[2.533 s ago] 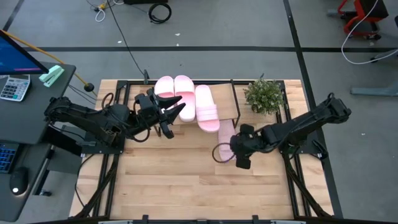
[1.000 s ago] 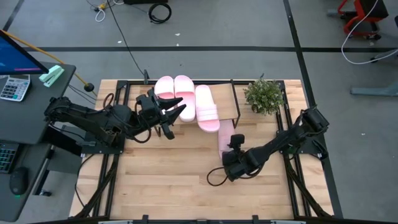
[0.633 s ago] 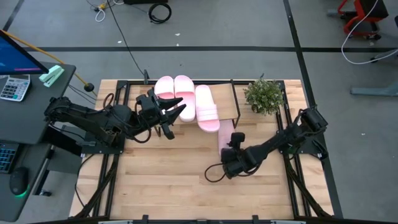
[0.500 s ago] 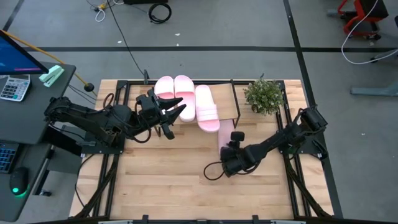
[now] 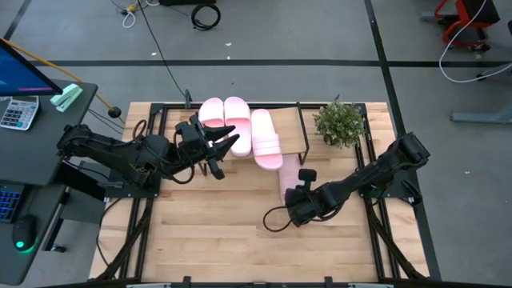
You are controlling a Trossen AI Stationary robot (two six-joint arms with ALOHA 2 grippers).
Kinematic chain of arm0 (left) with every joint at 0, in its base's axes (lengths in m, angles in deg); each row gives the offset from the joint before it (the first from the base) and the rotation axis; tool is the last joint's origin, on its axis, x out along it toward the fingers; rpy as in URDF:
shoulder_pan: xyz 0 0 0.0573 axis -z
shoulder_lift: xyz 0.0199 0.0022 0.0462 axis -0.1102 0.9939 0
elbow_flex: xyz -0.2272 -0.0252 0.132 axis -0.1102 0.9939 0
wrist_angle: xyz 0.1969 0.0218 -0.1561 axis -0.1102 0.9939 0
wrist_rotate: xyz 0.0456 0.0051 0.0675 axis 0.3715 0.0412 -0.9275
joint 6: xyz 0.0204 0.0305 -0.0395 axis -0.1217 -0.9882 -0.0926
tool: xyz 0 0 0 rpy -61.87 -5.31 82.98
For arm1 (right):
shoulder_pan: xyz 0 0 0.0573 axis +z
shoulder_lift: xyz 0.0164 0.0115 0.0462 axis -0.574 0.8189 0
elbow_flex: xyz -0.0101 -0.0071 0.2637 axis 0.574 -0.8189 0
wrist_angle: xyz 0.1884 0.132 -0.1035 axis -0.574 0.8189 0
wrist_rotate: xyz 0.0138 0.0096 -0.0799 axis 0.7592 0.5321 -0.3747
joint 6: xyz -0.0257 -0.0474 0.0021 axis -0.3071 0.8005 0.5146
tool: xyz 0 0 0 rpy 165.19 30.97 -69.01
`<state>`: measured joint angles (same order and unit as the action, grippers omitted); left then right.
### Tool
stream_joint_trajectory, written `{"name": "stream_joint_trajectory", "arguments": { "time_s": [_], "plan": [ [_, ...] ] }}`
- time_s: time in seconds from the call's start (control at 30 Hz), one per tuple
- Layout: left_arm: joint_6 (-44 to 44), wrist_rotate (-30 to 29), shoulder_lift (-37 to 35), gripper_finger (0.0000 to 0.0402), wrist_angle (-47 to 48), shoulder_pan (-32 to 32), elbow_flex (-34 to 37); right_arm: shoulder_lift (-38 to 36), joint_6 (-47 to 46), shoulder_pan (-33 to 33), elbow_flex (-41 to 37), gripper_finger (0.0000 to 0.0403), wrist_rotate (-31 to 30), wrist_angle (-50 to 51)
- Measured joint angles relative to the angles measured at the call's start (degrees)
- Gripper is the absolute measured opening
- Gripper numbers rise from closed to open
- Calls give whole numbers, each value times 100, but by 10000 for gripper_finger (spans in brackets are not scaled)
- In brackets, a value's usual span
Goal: Pick and place slides into the shelf
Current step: Put the pink slipper on the shelf
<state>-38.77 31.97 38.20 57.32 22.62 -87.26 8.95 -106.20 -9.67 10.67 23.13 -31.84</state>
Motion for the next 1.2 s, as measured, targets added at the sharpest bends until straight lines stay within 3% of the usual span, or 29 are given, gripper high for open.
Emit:
{"name": "stream_joint_trajectory", "arguments": {
  "time_s": [0.23,0.43,0.73,0.93,1.2],
  "plan": [
    [0,0,0,129,26,0,0,-520,-16,82,523,3,232,640],
    [0,0,0,127,35,0,0,-1020,-194,176,815,2,920,1153],
    [8,0,0,129,37,-25,0,-1418,-331,680,1684,0,1387,2755],
    [11,0,-1,124,38,-149,0,-1452,-688,928,2598,0,1340,3870],
    [15,0,0,129,37,-260,0,-1497,-1104,1006,3507,0,627,4794]
  ]
}}
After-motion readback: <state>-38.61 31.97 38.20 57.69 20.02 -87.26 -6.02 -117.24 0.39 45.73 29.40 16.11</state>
